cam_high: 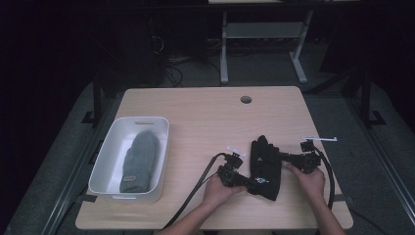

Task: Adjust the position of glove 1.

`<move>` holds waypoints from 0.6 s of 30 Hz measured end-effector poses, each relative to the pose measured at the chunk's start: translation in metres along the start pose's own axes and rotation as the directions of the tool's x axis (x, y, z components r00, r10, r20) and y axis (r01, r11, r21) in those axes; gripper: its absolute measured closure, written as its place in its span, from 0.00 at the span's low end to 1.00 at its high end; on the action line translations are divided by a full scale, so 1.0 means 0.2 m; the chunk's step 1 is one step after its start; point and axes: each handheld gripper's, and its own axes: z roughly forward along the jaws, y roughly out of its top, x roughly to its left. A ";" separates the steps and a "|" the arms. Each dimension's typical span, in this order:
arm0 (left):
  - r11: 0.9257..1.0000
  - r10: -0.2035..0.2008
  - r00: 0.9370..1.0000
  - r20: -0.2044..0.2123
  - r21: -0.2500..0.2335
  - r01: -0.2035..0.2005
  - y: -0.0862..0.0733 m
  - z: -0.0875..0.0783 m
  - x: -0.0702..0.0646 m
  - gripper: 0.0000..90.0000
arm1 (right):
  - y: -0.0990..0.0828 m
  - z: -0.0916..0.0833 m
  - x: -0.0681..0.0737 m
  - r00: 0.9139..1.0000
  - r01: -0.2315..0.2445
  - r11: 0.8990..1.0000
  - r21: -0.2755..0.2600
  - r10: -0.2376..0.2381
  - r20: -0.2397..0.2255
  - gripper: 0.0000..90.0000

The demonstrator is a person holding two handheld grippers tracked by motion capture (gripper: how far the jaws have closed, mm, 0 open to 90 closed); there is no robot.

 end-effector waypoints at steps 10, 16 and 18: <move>1.000 0.014 1.000 -0.003 -0.011 -0.015 0.00 -0.04 -0.01 0.89 | 0.02 -0.03 0.03 0.999 -0.010 1.000 -0.018 0.009 -0.042 0.88; 0.999 0.025 1.000 -0.006 -0.019 -0.026 -0.01 -0.09 -0.01 0.89 | 0.05 -0.03 0.08 0.998 0.004 1.000 -0.025 -0.005 -0.058 0.89; 0.999 0.033 0.999 -0.011 -0.025 -0.034 0.00 -0.11 -0.02 0.89 | 0.06 -0.03 0.10 0.998 0.012 0.999 -0.029 -0.014 -0.062 0.89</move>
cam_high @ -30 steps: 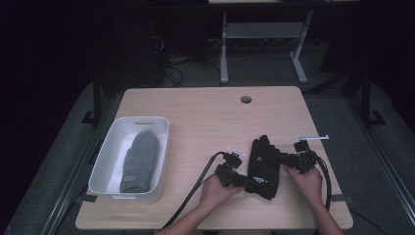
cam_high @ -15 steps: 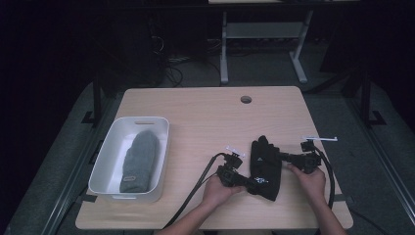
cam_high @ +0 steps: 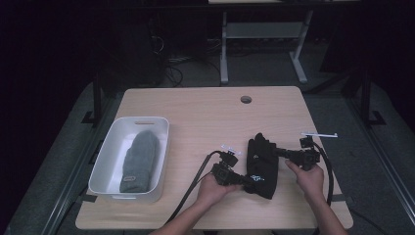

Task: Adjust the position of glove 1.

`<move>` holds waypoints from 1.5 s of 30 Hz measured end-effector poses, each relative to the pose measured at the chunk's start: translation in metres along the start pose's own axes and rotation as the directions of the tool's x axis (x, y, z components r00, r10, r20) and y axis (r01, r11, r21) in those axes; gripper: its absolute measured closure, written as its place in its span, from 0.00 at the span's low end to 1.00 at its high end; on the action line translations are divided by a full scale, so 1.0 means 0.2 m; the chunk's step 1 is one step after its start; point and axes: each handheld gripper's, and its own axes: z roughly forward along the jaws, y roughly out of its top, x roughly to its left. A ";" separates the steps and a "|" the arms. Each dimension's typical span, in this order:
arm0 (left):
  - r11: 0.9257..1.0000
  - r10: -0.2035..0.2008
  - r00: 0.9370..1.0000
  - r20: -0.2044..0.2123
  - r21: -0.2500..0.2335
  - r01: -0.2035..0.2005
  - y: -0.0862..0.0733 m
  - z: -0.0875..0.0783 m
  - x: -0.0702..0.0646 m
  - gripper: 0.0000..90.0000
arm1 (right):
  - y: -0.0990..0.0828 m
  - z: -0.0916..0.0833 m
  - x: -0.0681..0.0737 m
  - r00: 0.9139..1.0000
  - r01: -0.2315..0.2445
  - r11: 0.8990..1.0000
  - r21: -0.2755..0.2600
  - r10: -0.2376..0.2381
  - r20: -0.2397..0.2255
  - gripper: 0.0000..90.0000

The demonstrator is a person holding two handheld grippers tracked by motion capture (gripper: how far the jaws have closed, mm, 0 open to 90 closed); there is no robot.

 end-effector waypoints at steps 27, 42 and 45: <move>0.997 0.038 0.999 -0.029 -0.069 -0.040 0.02 -0.27 -0.04 0.89 | 0.15 0.03 0.20 0.997 0.027 0.999 -0.029 -0.030 -0.077 0.89; 0.992 0.056 0.997 -0.055 -0.107 -0.062 0.02 -0.45 -0.07 0.89 | 0.28 0.05 0.37 0.990 0.084 0.996 -0.038 -0.088 -0.113 0.89; 0.992 0.057 0.997 -0.058 -0.113 -0.063 0.02 -0.49 -0.07 0.89 | 0.30 0.05 0.40 0.988 0.092 0.995 -0.039 -0.096 -0.117 0.89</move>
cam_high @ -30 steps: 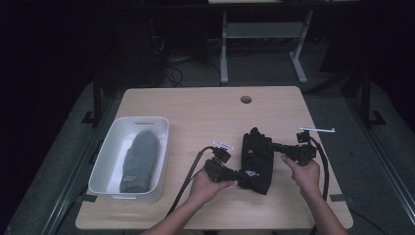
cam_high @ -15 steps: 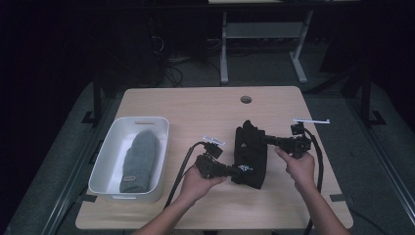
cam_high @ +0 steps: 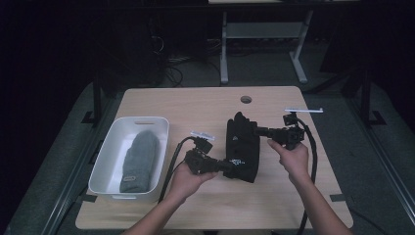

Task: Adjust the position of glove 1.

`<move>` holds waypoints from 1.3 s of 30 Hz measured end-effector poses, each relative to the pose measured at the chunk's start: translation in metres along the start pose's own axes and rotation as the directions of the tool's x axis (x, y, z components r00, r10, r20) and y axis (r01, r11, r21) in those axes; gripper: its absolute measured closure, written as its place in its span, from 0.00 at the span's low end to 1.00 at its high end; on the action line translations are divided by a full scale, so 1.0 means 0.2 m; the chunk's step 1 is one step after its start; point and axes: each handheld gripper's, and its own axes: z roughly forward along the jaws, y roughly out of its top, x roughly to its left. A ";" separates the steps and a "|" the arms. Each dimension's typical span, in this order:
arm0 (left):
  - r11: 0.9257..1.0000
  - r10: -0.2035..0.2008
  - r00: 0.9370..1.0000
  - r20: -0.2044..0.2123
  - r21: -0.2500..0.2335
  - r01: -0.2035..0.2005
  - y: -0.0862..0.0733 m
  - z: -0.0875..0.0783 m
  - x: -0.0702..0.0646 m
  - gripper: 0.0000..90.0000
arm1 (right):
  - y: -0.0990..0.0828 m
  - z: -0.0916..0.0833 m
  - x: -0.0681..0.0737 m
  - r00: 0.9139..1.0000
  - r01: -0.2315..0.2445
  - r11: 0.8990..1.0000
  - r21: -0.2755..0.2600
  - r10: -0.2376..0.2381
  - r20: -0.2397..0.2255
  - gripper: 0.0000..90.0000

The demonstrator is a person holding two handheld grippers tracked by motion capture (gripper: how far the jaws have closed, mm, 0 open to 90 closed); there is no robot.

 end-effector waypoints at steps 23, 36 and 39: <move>0.999 -0.015 0.999 -0.031 -0.049 0.013 0.00 -0.20 0.04 0.89 | 0.12 0.13 0.14 0.998 0.016 1.000 0.008 -0.015 -0.054 0.89; 0.997 -0.031 0.998 -0.046 -0.076 0.027 -0.02 -0.30 0.08 0.89 | 0.18 0.21 0.22 0.996 0.028 0.999 0.016 -0.026 -0.084 0.89; 0.996 -0.033 0.998 -0.050 -0.084 0.028 -0.03 -0.33 0.08 0.89 | 0.19 0.23 0.24 0.996 0.041 0.999 0.018 -0.039 -0.086 0.89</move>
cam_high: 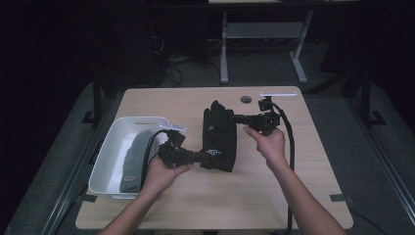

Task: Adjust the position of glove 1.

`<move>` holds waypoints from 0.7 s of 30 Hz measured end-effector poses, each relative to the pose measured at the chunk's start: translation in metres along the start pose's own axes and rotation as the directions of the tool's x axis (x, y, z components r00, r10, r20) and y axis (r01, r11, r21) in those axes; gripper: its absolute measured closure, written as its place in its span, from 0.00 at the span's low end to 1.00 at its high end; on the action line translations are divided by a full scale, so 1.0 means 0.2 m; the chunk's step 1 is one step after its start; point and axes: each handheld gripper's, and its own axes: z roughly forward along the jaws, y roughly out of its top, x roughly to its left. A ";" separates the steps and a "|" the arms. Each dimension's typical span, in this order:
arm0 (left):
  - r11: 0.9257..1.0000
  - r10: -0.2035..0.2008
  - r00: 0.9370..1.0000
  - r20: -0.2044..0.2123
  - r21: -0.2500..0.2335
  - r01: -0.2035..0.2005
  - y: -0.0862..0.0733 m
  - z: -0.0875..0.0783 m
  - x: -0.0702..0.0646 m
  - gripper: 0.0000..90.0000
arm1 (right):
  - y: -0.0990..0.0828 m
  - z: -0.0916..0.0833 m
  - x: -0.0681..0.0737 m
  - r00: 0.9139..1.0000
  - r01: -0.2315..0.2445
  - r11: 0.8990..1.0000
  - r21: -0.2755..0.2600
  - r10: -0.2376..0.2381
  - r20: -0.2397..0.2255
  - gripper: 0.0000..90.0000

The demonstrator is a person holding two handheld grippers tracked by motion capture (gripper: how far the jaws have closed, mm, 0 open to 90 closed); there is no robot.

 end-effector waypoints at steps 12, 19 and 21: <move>1.000 -0.002 1.000 -0.016 -0.018 0.002 -0.01 -0.09 0.03 0.89 | 0.04 0.07 0.06 1.000 0.005 1.000 -0.002 -0.005 -0.025 0.89; 1.000 -0.007 0.999 -0.033 -0.028 0.006 -0.02 -0.16 0.05 0.89 | 0.07 0.14 0.10 0.999 0.014 1.000 0.003 -0.014 -0.040 0.89; 0.999 -0.014 0.999 -0.036 -0.033 0.013 -0.03 -0.17 0.06 0.89 | 0.07 0.15 0.11 0.999 0.017 1.000 0.004 -0.017 -0.045 0.89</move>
